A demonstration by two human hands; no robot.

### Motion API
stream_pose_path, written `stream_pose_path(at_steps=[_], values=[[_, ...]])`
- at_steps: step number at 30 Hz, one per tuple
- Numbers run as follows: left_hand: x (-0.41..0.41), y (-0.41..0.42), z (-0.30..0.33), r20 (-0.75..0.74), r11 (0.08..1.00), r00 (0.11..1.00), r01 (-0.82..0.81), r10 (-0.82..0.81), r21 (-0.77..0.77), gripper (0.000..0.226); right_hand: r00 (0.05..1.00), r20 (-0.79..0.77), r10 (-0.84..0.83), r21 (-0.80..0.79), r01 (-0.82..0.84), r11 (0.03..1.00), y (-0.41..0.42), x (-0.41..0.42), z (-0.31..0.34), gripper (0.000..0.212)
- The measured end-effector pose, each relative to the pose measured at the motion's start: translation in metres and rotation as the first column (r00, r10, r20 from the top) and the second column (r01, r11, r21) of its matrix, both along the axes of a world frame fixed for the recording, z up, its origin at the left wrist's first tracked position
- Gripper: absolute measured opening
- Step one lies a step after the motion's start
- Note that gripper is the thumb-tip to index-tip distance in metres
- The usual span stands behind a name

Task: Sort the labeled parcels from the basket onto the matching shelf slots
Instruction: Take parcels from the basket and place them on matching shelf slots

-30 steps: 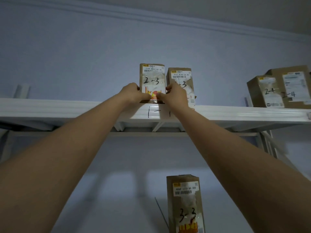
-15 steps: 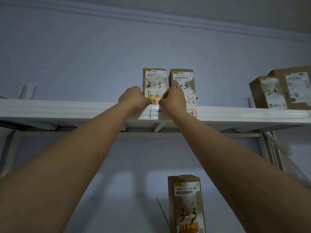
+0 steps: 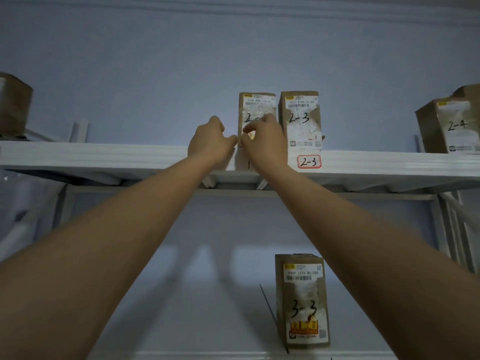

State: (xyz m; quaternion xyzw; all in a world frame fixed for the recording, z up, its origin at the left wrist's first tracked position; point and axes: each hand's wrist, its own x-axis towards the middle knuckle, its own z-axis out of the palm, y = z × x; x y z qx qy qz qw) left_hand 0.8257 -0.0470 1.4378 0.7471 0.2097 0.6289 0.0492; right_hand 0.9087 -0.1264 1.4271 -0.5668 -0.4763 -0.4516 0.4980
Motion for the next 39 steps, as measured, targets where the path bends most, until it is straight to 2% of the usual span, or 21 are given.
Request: stream_pose_path(at_steps=[3, 6, 9, 13, 16, 21, 26, 28, 30, 31, 33, 35, 37, 39], values=[[-0.045, 0.013, -0.021, 0.044, 0.996, 0.997, -0.073, 0.071, 0.050, 0.034, 0.988, 0.106, 0.110, 0.044, -0.116, 0.992, 0.022, -0.039, -0.011, 0.026], [-0.106, 0.029, -0.047, 0.057, 0.966, 0.972, -0.232, 0.227, 0.111, 0.030, 0.962, 0.149, 0.227, 0.010, -0.231, 0.973, 0.053, -0.088, -0.033, 0.025], [-0.183, 0.047, -0.084, -0.058, 0.894, 0.895, -0.435, 0.442, 0.107, 0.027, 0.910, 0.135, 0.393, -0.104, -0.381, 0.919, 0.087, -0.148, -0.067, 0.025], [-0.298, 0.066, -0.155, -0.323, 0.793, 0.767, -0.605, 0.555, -0.074, 0.025, 0.832, -0.007, 0.555, -0.341, -0.523, 0.781, 0.132, -0.246, -0.137, 0.027], [-0.384, 0.074, -0.211, -0.430, 0.709, 0.731, -0.660, 0.530, -0.248, 0.027, 0.780, -0.138, 0.610, -0.508, -0.585, 0.632, 0.161, -0.322, -0.202, 0.032], [-0.524, 0.085, -0.312, -0.501, 0.563, 0.702, -0.709, 0.506, -0.425, 0.029, 0.732, -0.364, 0.575, -0.747, -0.598, 0.289, 0.191, -0.455, -0.330, 0.041], [-0.641, 0.078, -0.432, -0.640, 0.372, 0.641, -0.767, 0.423, -0.523, 0.024, 0.696, -0.519, 0.496, -0.804, -0.594, -0.008, 0.202, -0.565, -0.466, 0.035], [-0.681, 0.068, -0.480, -0.690, 0.274, 0.620, -0.784, 0.373, -0.557, 0.030, 0.685, -0.562, 0.464, -0.806, -0.579, -0.121, 0.202, -0.599, -0.509, 0.035], [-0.716, 0.056, -0.523, -0.720, 0.169, 0.610, -0.789, 0.331, -0.590, 0.033, 0.683, -0.594, 0.425, -0.800, -0.558, -0.222, 0.203, -0.629, -0.545, 0.023], [-0.733, 0.050, -0.543, -0.729, 0.115, 0.606, -0.788, 0.319, -0.605, 0.033, 0.681, -0.602, 0.417, -0.797, -0.543, -0.265, 0.203, -0.643, -0.561, 0.016], [-0.763, 0.040, -0.579, -0.733, 0.006, 0.609, -0.770, 0.303, -0.638, 0.033, 0.678, -0.611, 0.408, -0.792, -0.519, -0.323, 0.206, -0.672, -0.591, 0.032], [-0.787, 0.032, -0.611, -0.737, -0.102, 0.609, -0.747, 0.293, -0.657, 0.035, 0.668, -0.612, 0.423, -0.789, -0.484, -0.378, 0.207, -0.696, -0.616, 0.039], [-0.809, 0.028, -0.640, -0.753, -0.177, 0.594, -0.739, 0.283, -0.650, 0.037, 0.661, -0.604, 0.445, -0.793, -0.443, -0.417, 0.213, -0.718, -0.642, 0.034], [-0.826, 0.031, -0.666, -0.774, -0.233, 0.575, -0.741, 0.266, -0.630, 0.039, 0.672, -0.596, 0.439, -0.791, -0.399, -0.463, 0.224, -0.737, -0.665, 0.019]])
